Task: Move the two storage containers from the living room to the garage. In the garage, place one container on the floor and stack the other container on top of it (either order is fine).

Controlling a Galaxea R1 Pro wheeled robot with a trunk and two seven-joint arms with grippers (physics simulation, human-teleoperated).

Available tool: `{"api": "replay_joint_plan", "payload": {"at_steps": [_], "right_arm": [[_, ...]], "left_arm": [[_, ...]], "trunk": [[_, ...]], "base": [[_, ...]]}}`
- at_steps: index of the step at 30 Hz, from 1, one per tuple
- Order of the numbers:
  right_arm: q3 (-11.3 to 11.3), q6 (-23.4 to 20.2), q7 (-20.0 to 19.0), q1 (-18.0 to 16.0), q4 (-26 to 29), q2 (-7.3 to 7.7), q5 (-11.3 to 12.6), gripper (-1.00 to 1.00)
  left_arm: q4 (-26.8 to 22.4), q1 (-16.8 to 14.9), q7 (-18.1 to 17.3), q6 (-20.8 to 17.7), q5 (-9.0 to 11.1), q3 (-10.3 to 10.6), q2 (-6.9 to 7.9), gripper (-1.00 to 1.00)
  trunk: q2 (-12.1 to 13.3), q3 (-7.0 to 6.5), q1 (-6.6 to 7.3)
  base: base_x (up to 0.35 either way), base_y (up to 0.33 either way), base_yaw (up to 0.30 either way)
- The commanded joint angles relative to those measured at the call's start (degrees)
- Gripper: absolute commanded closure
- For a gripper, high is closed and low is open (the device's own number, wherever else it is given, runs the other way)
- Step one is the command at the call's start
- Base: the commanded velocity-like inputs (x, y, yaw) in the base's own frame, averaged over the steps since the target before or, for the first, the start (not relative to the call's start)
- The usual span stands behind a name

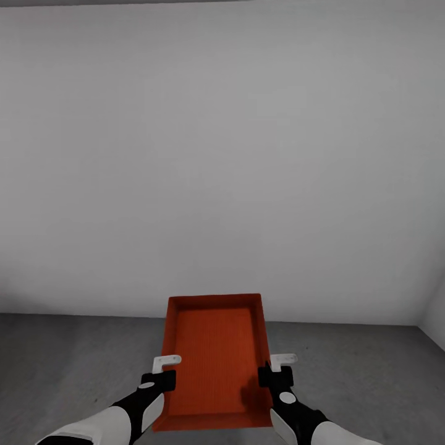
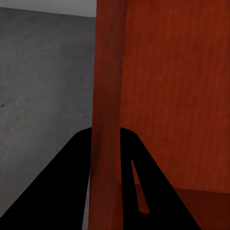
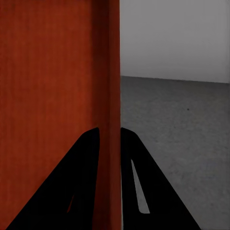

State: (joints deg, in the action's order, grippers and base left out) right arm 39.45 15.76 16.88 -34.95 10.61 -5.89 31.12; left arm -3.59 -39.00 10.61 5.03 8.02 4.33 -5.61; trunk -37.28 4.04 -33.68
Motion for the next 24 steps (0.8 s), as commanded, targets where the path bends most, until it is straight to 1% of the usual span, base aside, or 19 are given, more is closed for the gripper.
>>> {"api": "replay_joint_plan", "payload": {"at_steps": [1,10,24], "right_arm": [[2.48,0.57,0.43,-0.03,-3.32,0.00,1.76,1.00],[2.50,0.51,0.44,-0.03,-3.40,-0.01,1.76,1.00],[2.41,0.50,0.51,-0.03,-3.40,0.08,1.83,1.00]], "left_arm": [[-3.62,-0.11,0.63,0.23,0.24,-0.99,-0.01,1.00],[-3.62,-0.11,0.64,0.23,0.24,-0.99,-0.01,1.00],[-3.62,-0.11,0.72,0.22,0.24,-0.99,-0.01,1.00]], "trunk": [[-0.09,0.10,-0.02],[-0.09,0.34,-0.02],[-0.09,1.52,-0.02]], "base": [[0.005,0.000,0.000],[0.001,0.000,0.015],[0.000,0.000,0.095]]}}
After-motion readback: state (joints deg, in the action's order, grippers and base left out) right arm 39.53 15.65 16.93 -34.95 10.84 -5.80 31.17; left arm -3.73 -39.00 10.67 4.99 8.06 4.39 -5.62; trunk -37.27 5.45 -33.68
